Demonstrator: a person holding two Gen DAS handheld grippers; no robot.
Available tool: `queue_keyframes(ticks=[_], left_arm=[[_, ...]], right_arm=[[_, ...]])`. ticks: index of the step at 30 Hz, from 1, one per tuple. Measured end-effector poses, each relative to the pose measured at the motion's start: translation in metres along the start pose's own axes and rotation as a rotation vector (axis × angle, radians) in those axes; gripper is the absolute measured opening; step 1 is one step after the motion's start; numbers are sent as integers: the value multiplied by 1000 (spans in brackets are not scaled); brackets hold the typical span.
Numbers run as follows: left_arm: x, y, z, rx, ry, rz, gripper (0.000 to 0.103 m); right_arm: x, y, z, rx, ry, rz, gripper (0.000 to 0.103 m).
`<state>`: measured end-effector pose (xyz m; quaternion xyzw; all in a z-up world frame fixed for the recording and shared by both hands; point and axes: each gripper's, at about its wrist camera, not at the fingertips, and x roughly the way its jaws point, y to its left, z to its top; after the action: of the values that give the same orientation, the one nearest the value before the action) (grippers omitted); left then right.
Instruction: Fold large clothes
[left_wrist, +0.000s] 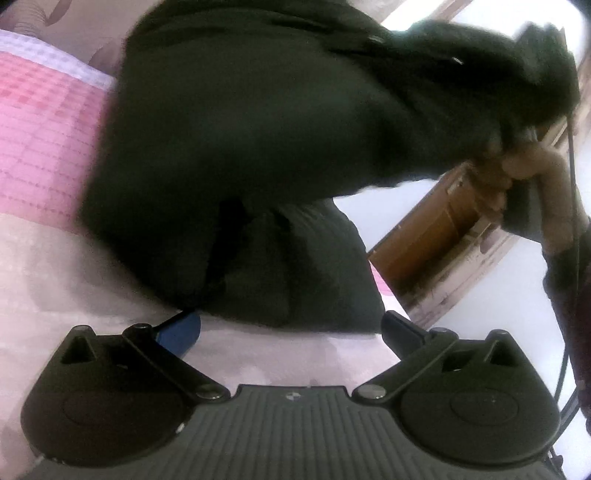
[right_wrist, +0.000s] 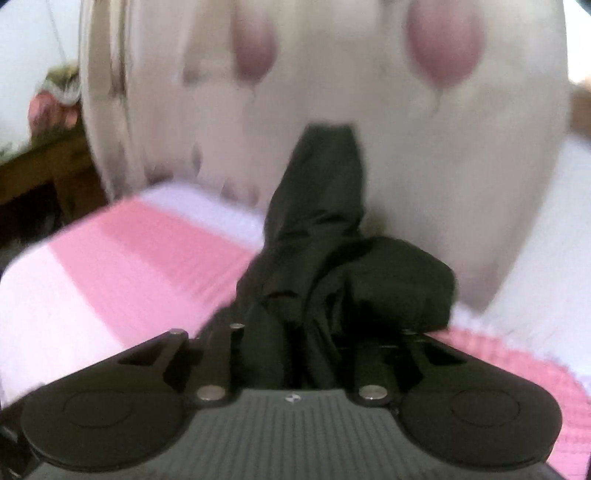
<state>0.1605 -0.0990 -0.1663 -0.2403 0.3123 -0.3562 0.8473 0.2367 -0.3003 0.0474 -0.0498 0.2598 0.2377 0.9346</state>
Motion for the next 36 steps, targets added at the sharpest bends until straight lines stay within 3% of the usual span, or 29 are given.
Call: queue_keyframes(ticks=[6, 11, 16, 19, 20, 22, 23, 29, 33, 36], left_arm=[[0, -2, -2, 17, 0, 15, 103], [-4, 0, 2, 26, 4, 20, 103], [-5, 0, 5, 22, 10, 36, 103], [-5, -2, 11, -7, 14, 43, 103], [-4, -2, 13, -16, 13, 39, 103], [-1, -5, 22, -29, 2, 26, 103], [0, -8, 27, -19, -12, 19, 103], [14, -33, 59, 116, -151, 48, 103], [41, -27, 72, 76, -91, 23, 102], [47, -22, 70, 71, -65, 29, 101]], right_arm=[[-34, -87, -55, 233, -32, -43, 23], [-42, -145, -116, 435, -85, -4, 23], [-36, -185, -170, 550, -155, 30, 29], [-34, -207, -197, 612, -164, 20, 40], [-35, -210, -203, 617, -166, 20, 44], [-34, -215, -214, 631, -165, -5, 63], [-34, -218, -219, 646, -163, 3, 67], [-18, -221, -238, 721, -150, 44, 70], [-7, -222, -253, 849, -157, 104, 70], [-1, -207, -249, 843, -134, 103, 70]])
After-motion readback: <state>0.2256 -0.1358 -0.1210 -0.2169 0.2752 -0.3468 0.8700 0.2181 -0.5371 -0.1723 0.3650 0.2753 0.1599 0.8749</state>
